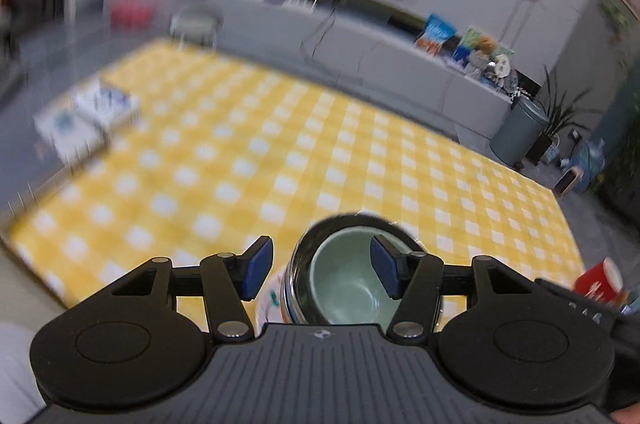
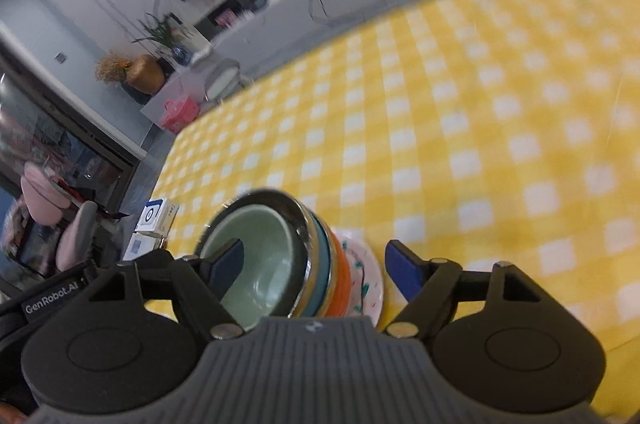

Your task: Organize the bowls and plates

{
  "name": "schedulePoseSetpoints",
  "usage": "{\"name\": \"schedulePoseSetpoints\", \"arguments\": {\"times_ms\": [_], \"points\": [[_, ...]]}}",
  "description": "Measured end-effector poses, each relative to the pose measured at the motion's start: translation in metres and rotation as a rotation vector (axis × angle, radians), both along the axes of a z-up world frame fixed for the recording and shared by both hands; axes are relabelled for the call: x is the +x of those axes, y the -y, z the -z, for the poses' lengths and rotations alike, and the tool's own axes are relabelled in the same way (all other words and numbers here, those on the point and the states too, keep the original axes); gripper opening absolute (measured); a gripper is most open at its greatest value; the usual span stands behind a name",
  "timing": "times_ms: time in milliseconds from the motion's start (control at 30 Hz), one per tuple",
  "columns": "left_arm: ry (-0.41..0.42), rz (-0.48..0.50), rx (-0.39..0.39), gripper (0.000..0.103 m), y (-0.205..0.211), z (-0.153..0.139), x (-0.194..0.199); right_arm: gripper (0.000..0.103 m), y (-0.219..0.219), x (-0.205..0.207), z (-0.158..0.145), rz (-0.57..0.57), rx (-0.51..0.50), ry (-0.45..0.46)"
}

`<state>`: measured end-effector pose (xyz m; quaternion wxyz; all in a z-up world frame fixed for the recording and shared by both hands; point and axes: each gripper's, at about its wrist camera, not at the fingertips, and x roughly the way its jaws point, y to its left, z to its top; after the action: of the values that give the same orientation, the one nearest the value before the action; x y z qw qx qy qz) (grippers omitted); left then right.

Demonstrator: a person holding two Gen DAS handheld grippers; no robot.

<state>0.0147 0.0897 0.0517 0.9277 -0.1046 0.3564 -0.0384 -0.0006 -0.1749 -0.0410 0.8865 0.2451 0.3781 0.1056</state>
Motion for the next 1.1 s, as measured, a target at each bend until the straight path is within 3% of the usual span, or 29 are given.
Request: {"name": "schedulePoseSetpoints", "arguments": {"times_ms": [233, 367, 533, 600, 733, 933, 1100], "points": [[0.241, 0.074, 0.220, 0.066, 0.034, -0.033, -0.053, 0.080, 0.004, -0.053, -0.044, -0.012, -0.210, 0.211], [0.279, 0.101, 0.313, 0.072, 0.046, -0.032, -0.076, 0.082, 0.010, -0.080, -0.048, -0.015, -0.282, 0.270], [0.197, 0.131, 0.395, 0.073, 0.056, -0.012, -0.085, 0.083, 0.007, -0.107, -0.039, -0.036, -0.366, 0.293], [0.142, 0.141, 0.392, 0.073, 0.057, 0.000, -0.086, 0.083, 0.002, -0.113, -0.030, -0.061, -0.395, 0.283], [0.022, 0.155, 0.343, 0.074, 0.055, 0.020, -0.083, 0.083, -0.004, -0.118, -0.007, -0.115, -0.404, 0.221], [-0.078, 0.140, 0.400, 0.075, 0.054, 0.047, -0.083, 0.083, -0.015, -0.115, 0.025, -0.138, -0.440, 0.097], [-0.103, 0.127, 0.420, 0.075, 0.052, 0.058, -0.086, 0.084, -0.012, -0.110, 0.037, -0.113, -0.418, 0.049]]}}
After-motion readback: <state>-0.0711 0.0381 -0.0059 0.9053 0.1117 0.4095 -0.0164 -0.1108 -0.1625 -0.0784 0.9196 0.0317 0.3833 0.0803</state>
